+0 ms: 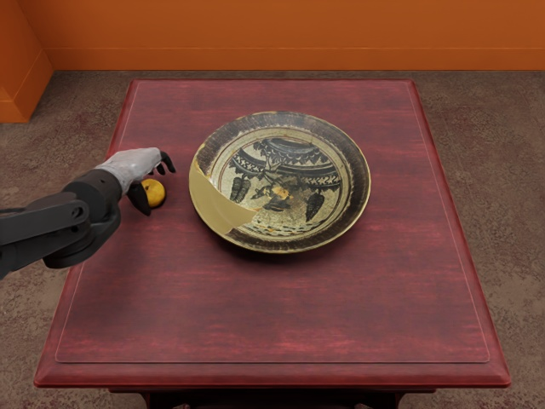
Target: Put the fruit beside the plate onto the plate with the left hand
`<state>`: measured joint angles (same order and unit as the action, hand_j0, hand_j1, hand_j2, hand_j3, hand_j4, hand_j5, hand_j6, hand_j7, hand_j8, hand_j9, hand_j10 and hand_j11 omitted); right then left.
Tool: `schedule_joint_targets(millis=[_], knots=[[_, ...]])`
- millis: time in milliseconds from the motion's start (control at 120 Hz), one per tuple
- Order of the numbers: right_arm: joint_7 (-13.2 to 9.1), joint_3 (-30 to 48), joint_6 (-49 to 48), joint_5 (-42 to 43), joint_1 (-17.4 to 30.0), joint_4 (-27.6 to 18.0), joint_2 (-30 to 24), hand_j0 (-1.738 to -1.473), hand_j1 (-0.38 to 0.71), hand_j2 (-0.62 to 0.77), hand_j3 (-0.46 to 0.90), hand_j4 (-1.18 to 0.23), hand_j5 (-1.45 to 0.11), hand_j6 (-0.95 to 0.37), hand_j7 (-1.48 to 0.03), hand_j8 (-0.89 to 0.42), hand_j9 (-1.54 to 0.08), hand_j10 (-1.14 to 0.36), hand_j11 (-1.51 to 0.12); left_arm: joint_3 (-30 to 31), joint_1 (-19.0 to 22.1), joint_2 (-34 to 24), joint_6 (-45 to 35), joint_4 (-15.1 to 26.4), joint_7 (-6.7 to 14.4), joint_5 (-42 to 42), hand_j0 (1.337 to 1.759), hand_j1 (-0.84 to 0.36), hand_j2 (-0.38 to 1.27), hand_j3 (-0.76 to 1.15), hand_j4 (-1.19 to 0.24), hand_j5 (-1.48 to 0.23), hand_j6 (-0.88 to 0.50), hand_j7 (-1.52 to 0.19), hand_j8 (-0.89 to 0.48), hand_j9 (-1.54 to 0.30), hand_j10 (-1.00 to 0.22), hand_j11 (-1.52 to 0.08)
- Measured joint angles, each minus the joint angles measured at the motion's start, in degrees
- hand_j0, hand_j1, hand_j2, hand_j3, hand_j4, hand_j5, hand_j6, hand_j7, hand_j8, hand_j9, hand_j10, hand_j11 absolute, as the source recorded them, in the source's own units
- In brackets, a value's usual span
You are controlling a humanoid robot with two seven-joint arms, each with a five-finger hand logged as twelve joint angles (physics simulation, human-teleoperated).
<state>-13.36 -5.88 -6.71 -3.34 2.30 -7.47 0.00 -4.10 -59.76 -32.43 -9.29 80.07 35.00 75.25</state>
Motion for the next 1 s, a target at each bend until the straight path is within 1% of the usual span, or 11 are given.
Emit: schedule_joint_targets(millis=[200,317,408,483,500,542,567,633,808,892,1000], knots=[[0.0,0.0,0.0,0.0,0.0,0.0,0.0,-1.658,-0.35,0.0,0.0,0.0,0.0,0.0,0.0,0.0,0.0,0.0,0.0,0.1,1.5,-0.2,-1.6,0.1,0.0,0.9,1.658,-0.12,0.08,0.0,-0.4,-0.51,-0.4,-0.51,-0.4,-0.51,-0.4,-0.51],[0.0,0.0,0.0,0.0,0.0,0.0,0.0,-1.658,-0.35,0.0,0.0,0.0,0.0,0.0,0.0,0.0,0.0,0.0,0.0,0.1,1.6,-0.4,-2.1,0.0,0.0,1.2,1.658,-0.2,0.1,0.0,-0.46,-0.6,-0.46,-0.6,-0.46,-0.6,-0.46,-0.6],[0.0,0.0,0.0,0.0,0.0,0.0,0.0,-1.658,-0.35,0.0,0.0,0.0,0.0,0.0,0.0,0.0,0.0,0.0,0.0,0.5,1.6,-0.2,-2.3,-0.3,0.0,1.4,1.658,-0.25,0.1,0.0,-0.52,-0.65,-0.48,-0.66,-0.49,-0.66,-0.51,-0.66],[0.0,0.0,0.0,0.0,0.0,0.0,0.0,-1.658,-0.35,0.0,0.0,0.0,0.0,0.0,0.0,0.0,0.0,0.0,0.0,0.9,1.6,-0.1,-2.4,-0.7,0.0,1.6,1.655,-0.25,0.08,0.0,-0.54,-0.68,-0.45,-0.7,-0.46,-0.7,-0.53,-0.7],[0.0,0.0,0.0,0.0,0.0,0.0,0.0,-1.658,-0.35,0.0,0.0,0.0,0.0,0.0,0.0,0.0,0.0,0.0,0.0,1.0,1.6,0.0,-2.4,-0.9,0.0,1.6,1.655,-0.24,0.03,0.0,-0.55,-0.69,-0.45,-0.7,-0.46,-0.71,-0.54,-0.71],[0.0,0.0,0.0,0.0,0.0,0.0,0.0,-1.658,-0.35,0.0,0.0,0.0,0.0,0.0,0.0,0.0,0.0,0.0,0.0,1.2,1.6,0.1,-2.4,-1.3,0.0,1.6,1.654,-0.24,0.04,0.0,-0.56,-0.7,-0.44,-0.72,-0.45,-0.73,-0.54,-0.73],[0.0,0.0,0.0,0.0,0.0,0.0,0.0,-1.658,-0.35,0.0,0.0,0.0,0.0,0.0,0.0,0.0,0.0,0.0,0.0,1.3,1.5,0.1,-2.4,-1.5,0.0,1.7,1.654,-0.25,0.08,0.0,-0.56,-0.7,-0.44,-0.73,-0.45,-0.74,-0.55,-0.74],[0.0,0.0,0.0,0.0,0.0,0.0,0.0,-1.658,-0.35,0.0,0.0,0.0,0.0,0.0,0.0,0.0,0.0,0.0,0.0,1.7,1.5,0.1,-2.4,-2.0,-0.1,1.8,1.652,-0.25,0.04,0.0,-0.58,-0.71,-0.43,-0.74,-0.44,-0.76,-0.55,-0.76],[0.0,0.0,0.0,0.0,0.0,0.0,0.0,-1.658,-0.35,0.0,0.0,0.0,0.0,0.0,0.0,0.0,0.0,0.0,0.0,2.1,1.5,0.1,-2.5,-2.6,-0.1,1.8,1.649,-0.29,0.18,0.0,-0.65,-0.82,-0.4,-0.87,-0.43,-0.89,-0.64,-0.9],[0.0,0.0,0.0,0.0,0.0,0.0,0.0,-1.658,-0.35,0.0,0.0,0.0,0.0,0.0,0.0,0.0,0.0,0.0,0.0,2.1,1.2,0.1,-2.4,-2.6,0.0,1.6,1.65,-0.29,0.26,0.0,-0.67,-0.87,-0.41,-0.91,-0.46,-0.93,-0.68,-0.94],[0.0,0.0,0.0,0.0,0.0,0.0,0.0,-1.658,-0.35,0.0,0.0,0.0,0.0,0.0,0.0,0.0,0.0,0.0,0.0,1.9,0.7,0.0,-2.1,-2.6,0.0,1.1,1.651,-0.26,0.35,0.0,-0.74,-0.92,-0.48,-0.94,-0.53,-0.96,-0.7,-0.97]])
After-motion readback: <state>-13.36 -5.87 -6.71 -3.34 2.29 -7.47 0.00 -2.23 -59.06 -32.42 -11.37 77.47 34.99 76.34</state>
